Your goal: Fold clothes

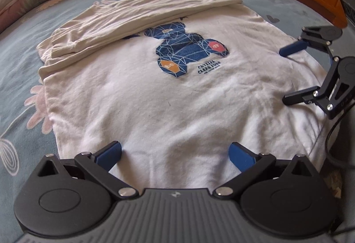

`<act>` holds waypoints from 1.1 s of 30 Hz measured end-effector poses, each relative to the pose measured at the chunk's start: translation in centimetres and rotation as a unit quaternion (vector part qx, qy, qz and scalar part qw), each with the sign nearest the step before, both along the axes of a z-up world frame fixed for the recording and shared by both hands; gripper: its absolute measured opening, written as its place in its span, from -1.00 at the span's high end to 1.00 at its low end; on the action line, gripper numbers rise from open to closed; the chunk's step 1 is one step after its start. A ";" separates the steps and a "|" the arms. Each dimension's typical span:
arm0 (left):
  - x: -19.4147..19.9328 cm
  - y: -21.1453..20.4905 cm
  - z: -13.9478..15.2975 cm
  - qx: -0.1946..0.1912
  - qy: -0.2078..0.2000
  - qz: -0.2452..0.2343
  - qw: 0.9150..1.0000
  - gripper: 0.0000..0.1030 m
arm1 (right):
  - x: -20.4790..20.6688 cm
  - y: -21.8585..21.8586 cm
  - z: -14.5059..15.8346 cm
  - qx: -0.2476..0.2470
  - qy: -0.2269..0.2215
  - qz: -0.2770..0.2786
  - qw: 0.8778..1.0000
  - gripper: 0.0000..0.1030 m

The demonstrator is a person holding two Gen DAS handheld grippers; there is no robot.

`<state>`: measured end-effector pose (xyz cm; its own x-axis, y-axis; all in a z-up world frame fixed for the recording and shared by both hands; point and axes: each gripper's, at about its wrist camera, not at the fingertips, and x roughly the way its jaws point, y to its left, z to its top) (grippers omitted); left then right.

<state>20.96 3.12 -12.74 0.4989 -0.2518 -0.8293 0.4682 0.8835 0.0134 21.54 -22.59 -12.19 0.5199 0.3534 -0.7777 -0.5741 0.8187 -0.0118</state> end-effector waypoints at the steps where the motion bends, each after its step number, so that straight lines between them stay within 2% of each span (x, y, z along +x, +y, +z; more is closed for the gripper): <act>1: -0.3 0.0 0.0 -0.001 -0.009 0.009 1.000 -0.99 | -0.2 0.1 0.0 0.001 -0.004 -0.009 1.000 -1.00; 4: -1.5 -0.2 -0.1 -0.001 -0.033 0.037 0.999 -0.99 | -1.0 0.4 0.1 -0.002 -0.009 -0.049 0.999 -1.00; 10: -2.0 -0.8 -0.1 -0.003 -0.030 0.112 0.993 -0.99 | -1.5 0.8 -0.2 0.006 -0.013 -0.111 0.994 -1.00; 14: -2.2 -0.9 -0.3 -0.008 -0.028 0.142 0.989 -0.99 | -1.8 0.8 -0.3 0.013 -0.020 -0.119 0.993 -1.00; 24: -3.0 -1.0 -0.6 -0.012 -0.047 0.155 0.987 -1.00 | -2.7 0.5 -0.7 0.028 -0.041 -0.136 0.989 -1.00; 33: -2.4 -1.3 -0.4 -0.007 -0.030 0.178 0.984 -1.00 | -3.1 0.7 -0.8 0.035 -0.052 -0.158 0.985 -1.00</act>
